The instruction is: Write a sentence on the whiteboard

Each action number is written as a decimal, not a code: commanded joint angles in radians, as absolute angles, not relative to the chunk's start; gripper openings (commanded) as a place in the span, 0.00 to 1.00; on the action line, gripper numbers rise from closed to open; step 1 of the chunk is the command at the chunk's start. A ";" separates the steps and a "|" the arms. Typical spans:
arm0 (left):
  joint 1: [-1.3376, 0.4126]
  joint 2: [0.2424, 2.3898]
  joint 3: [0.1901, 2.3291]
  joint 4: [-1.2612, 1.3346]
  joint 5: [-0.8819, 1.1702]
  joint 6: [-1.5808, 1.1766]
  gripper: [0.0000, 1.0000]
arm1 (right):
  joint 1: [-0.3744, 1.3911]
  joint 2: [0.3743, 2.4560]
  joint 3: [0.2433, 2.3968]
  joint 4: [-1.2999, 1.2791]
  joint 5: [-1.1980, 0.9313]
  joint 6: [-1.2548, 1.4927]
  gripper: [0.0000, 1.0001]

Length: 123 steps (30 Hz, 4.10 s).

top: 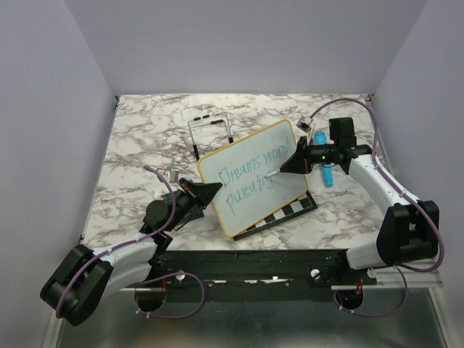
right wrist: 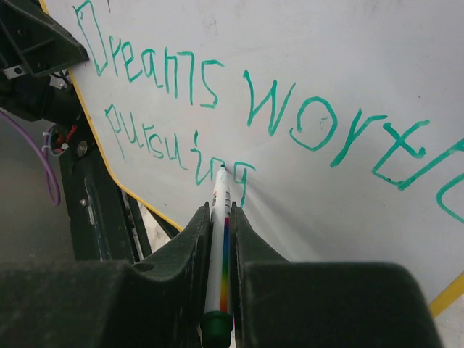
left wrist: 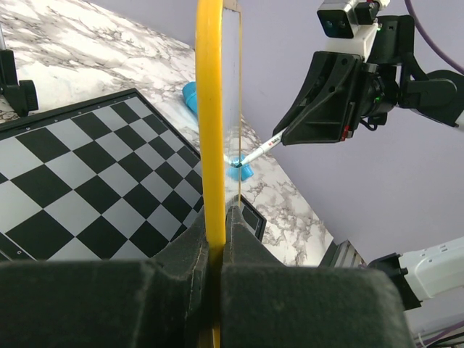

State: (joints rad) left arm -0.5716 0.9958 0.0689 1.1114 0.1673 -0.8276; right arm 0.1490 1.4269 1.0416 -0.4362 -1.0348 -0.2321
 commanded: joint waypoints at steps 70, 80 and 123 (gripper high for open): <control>-0.577 0.957 0.054 1.074 0.181 -0.742 0.00 | -0.077 1.178 0.881 -0.437 -1.131 -0.485 0.01; -0.577 0.933 0.052 1.051 0.178 -0.753 0.00 | -0.077 1.140 0.856 -0.410 -1.121 -0.491 0.01; -0.578 0.907 0.072 1.049 0.121 -0.833 0.00 | 0.063 1.149 0.894 -0.508 -1.261 -0.506 0.01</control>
